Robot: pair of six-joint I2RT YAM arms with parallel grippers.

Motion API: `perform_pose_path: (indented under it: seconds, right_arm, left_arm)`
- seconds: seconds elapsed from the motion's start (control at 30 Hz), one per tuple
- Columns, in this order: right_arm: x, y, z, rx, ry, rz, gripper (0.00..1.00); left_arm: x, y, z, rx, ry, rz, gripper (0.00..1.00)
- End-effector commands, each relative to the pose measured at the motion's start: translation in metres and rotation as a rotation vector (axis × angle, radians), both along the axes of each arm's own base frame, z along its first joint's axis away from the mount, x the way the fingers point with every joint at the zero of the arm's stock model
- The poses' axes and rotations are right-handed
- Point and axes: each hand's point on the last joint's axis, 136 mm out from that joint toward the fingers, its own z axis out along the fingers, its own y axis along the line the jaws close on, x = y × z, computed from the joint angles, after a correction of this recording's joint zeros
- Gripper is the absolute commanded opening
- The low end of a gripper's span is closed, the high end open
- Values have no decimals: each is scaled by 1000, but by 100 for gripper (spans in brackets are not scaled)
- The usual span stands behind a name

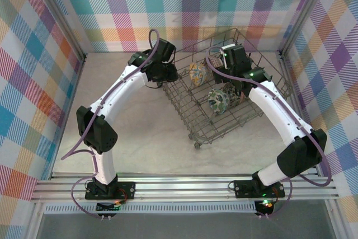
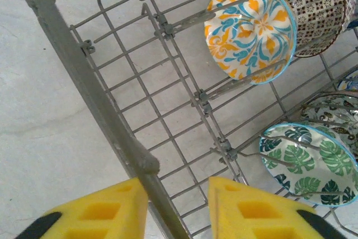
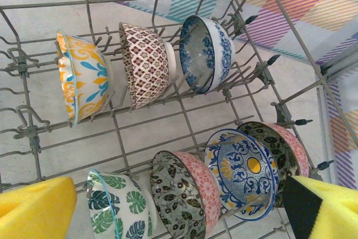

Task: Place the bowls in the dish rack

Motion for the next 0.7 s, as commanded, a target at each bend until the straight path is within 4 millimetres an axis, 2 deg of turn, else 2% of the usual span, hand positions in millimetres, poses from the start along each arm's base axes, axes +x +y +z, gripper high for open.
perform_pose_path:
  seconds: [0.0, 0.2, 0.43, 0.57, 0.67]
  right_arm:
    - [9, 2, 8, 66, -23, -10, 95]
    - [20, -2, 8, 138, -1, -24, 95]
    - [36, -18, 10, 204, 9, -67, 95]
    - [43, -35, 12, 168, -2, -113, 95]
    - [48, -57, 8, 124, 2, -170, 95]
  left_arm:
    - [-8, 24, -18, 66, 95, 32, 25]
    - [-3, 42, -14, 58, 94, 76, 11]
    - [9, 78, -7, 48, 85, 117, 7]
    - [18, 106, -4, 67, 88, 142, 5]
    - [24, 120, -1, 81, 94, 141, 4]
